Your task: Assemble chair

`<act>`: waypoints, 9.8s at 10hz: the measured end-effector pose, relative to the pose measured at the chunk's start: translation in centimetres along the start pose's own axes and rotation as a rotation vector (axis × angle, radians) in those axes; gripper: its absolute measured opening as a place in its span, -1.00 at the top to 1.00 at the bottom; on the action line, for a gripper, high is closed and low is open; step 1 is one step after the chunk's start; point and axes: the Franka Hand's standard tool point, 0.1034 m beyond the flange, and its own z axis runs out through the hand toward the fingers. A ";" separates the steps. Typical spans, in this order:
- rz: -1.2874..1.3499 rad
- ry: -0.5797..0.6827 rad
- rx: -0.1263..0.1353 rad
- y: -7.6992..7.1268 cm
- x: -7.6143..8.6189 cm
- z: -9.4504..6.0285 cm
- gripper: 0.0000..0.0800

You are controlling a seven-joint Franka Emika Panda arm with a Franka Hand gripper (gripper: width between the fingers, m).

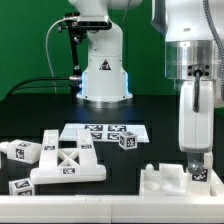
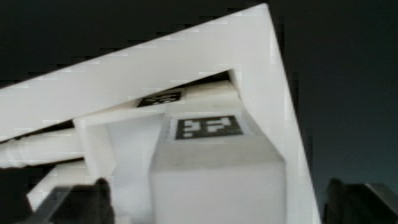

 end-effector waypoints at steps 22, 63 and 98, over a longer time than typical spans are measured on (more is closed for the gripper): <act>-1.656 -0.048 0.028 -0.9 11.2 -4.7 -0.62; -3.013 -0.306 -0.227 9.5 34.2 2.8 0.29; -1.591 -0.235 -0.277 18.3 7.2 1.4 -0.60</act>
Offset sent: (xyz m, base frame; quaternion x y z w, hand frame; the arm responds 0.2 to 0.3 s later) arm -0.0183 -0.0168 0.0523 0.0005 0.0036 -0.0584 0.9983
